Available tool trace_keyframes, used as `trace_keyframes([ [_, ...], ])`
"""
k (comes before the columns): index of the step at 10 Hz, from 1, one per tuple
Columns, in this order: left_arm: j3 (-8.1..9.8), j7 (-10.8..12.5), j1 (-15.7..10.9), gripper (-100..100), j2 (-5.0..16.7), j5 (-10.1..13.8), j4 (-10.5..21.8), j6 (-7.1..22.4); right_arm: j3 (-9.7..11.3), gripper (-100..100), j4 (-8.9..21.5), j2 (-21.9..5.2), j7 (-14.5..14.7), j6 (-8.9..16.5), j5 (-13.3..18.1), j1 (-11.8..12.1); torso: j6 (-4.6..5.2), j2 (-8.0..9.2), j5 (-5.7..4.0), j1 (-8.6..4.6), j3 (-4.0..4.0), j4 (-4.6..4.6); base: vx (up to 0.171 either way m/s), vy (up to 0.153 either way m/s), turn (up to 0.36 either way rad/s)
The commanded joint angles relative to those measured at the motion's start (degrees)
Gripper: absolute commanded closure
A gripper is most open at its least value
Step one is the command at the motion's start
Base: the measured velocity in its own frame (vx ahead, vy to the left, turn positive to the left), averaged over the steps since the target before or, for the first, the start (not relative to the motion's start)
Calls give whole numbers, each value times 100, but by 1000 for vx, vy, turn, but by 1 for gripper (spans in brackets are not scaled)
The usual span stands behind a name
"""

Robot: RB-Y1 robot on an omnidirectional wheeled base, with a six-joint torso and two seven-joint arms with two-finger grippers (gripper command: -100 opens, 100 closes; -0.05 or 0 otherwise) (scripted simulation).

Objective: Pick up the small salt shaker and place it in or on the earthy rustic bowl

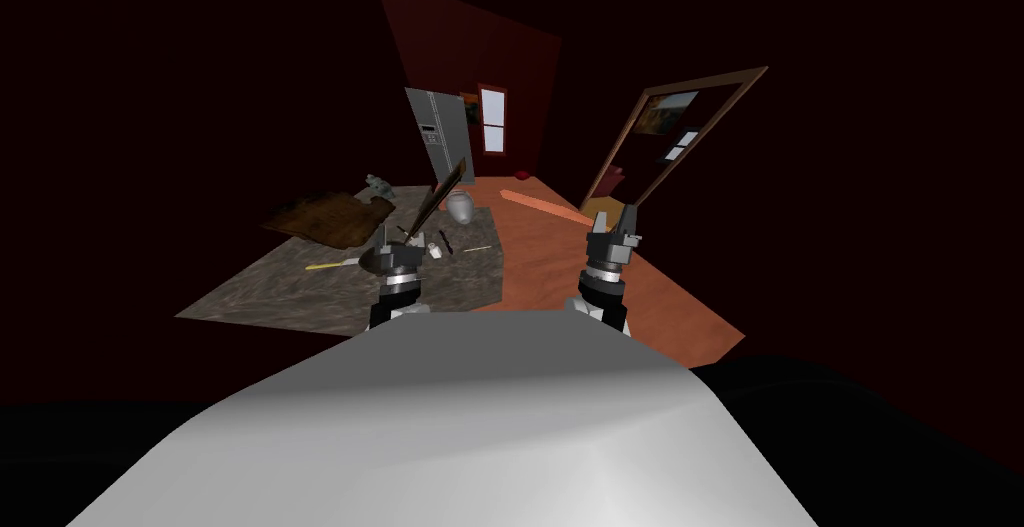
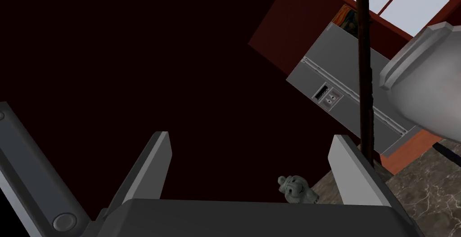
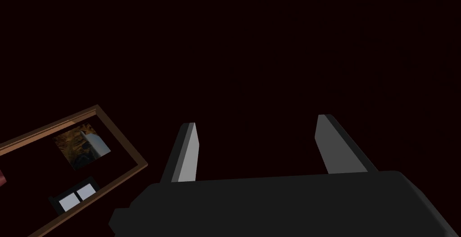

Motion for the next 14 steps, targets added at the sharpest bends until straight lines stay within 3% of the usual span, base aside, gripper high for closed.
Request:
trace_keyframes([
  [1, -39, 158, -35, -100, 11, 164, 283, 11, 0, 0, 0, 0, 0, 0, 0, 0, 0, 0, 0, 0, 0, 0, -15, 18, 19],
  [8, -234, 891, -240, -100, 35, 836, 1428, 209, 0, 0, 0, 0, 0, 0, 0, 0, 0, -10, 1, 8, -5, -2, -2, 29, 7],
  [14, -416, 1441, -521, -100, -77, 1207, 2217, 442, 0, 0, 0, 0, 0, 0, 0, 1, 1, -21, 2, 8, -12, -4, 31, 38, -8],
])
